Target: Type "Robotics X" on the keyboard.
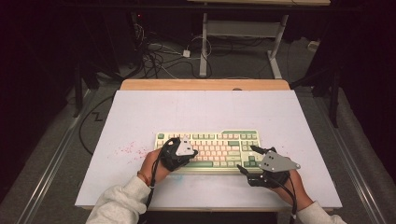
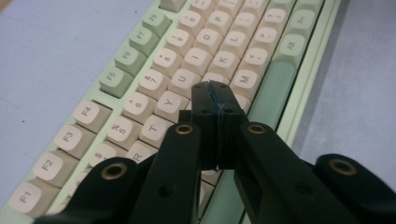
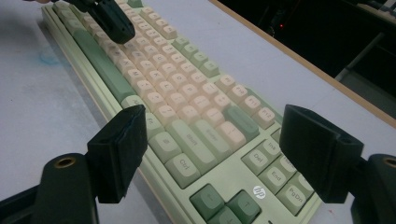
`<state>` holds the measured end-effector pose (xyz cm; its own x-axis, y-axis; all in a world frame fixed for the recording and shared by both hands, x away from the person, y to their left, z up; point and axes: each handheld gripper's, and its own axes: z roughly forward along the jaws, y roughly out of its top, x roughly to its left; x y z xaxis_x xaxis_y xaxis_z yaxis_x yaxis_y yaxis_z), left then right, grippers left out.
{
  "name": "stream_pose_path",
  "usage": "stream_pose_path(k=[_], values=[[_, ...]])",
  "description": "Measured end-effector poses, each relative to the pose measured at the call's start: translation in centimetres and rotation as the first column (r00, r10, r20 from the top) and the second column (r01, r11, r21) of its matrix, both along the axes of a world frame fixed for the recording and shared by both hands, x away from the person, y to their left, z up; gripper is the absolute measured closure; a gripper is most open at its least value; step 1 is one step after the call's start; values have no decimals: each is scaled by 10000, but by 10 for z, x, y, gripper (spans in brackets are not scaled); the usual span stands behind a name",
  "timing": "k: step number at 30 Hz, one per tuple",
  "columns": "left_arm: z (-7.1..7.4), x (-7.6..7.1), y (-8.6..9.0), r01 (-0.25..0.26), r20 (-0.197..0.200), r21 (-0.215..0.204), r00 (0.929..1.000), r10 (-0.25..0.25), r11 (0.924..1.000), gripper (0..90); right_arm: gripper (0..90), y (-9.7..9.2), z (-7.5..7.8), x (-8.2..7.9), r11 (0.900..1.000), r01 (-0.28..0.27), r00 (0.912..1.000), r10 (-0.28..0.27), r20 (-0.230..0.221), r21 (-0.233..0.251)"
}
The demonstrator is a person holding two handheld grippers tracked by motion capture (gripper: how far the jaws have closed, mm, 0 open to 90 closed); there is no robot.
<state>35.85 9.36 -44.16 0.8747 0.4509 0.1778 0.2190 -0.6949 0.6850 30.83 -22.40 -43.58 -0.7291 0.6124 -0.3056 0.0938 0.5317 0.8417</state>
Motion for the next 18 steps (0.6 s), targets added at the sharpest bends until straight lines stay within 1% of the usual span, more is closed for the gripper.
stream_pose_path(k=[4, 5, 9, 10, 14, 15, 16, 18], values=[[4, -3, 6, -115, 296, -252, 9995, 122, 9996, 871, 243, 0, 0, 0, 10000, -9, 10000, 9, -7, -21], [6, -3, 7, -159, 372, -291, 9992, 170, 9995, 832, 243, 0, 0, 0, 10000, 12, 10000, -12, -23, -22], [10, -5, 15, -301, 695, -535, 9970, 338, 9981, 817, 245, 0, 0, 0, 10000, 14, 10000, -14, -25, -61], [11, -5, 17, -297, 752, -617, 9966, 343, 9977, 772, 245, 0, 0, 0, 10000, 17, 10000, -17, -26, -55], [15, -8, 23, -352, 1185, -667, 9920, 429, 9972, 713, 247, 0, 0, 1, 10000, 34, 10000, -34, -28, -51], [15, -8, 24, -424, 1278, -787, 9904, 522, 9960, 646, 247, 0, 0, 1, 10000, 54, 10000, -54, -49, -39], [16, -9, 26, -490, 1308, -901, 9896, 606, 9947, 643, 248, 0, 0, 1, 10000, 58, 10000, -58, -57, -44], [17, -9, 28, -602, 1465, -899, 9865, 730, 9941, 575, 253, 0, 0, 1, 10000, 65, 10000, -65, -55, -52]])
